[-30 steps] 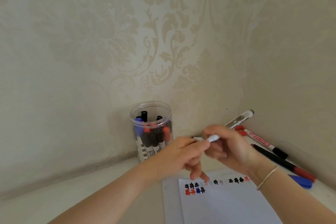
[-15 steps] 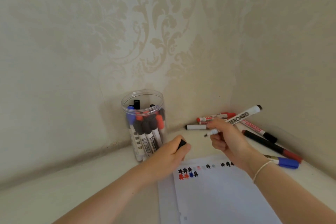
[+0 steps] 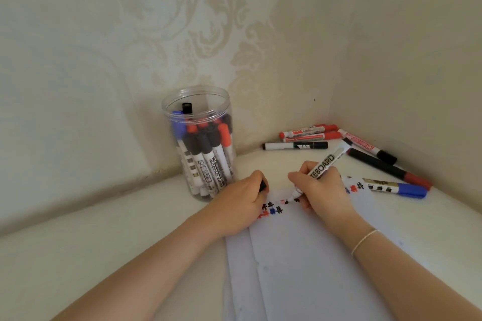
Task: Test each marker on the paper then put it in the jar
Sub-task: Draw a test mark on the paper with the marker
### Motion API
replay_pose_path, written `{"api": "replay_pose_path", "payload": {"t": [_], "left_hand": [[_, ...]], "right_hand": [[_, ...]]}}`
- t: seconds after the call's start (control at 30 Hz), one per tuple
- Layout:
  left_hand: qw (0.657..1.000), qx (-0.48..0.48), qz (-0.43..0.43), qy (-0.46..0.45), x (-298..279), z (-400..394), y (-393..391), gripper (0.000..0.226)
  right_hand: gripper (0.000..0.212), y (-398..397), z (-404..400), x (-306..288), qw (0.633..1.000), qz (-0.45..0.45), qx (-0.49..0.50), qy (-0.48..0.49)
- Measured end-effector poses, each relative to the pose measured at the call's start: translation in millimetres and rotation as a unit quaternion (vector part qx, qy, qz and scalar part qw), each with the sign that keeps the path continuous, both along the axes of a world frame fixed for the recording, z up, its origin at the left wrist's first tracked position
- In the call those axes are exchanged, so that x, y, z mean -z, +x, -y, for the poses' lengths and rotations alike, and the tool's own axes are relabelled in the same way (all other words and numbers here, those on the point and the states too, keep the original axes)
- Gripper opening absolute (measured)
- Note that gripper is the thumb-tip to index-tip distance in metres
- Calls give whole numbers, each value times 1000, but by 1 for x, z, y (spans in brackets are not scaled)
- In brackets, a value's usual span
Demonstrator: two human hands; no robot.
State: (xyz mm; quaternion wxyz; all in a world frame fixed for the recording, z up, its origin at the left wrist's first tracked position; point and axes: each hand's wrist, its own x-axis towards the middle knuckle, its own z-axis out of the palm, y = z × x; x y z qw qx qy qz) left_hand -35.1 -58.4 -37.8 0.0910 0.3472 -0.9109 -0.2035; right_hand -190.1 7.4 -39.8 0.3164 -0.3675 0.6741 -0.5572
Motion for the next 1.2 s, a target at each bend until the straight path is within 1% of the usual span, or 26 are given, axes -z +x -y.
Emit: {"api": "replay_pose_path", "payload": {"t": [0.1,0.3,0.43,0.57,0.63,0.73,0.87,0.93,1.0,1.1,1.2], "left_hand": [[1000,4,-3,-12,2,0,0,16],[999,12,-6,-43,7,0,1,20],[997,15,-17,-73,11,0,0,20],[996,13,-19,-86,13,0,0,21],[996,12,-17,-86,12,0,-1,21],[996,9,-17,-82,13,0,-1,21],[996,6,-16,-84,14,0,-1,21],[996,5,-19,-86,14,0,-1,21],[996,5,-20,-87,14,0,-1,21],[996,3,-21,-89,14,0,-1,21],[996,0,-22,-86,14,0,-2,21]], "right_hand": [[24,3,0,5,998,-55,38,22],[15,6,2,7,997,-62,44,32],[20,8,4,10,994,-97,50,31],[14,7,5,11,990,-126,61,25],[13,6,4,9,991,-120,55,28],[12,6,0,6,995,-84,33,31],[15,9,1,7,994,-109,24,17],[22,9,2,8,992,-124,35,12],[24,8,2,7,992,-118,41,16],[15,7,-1,4,997,-73,36,19],[12,8,-1,6,997,-76,24,19]]}}
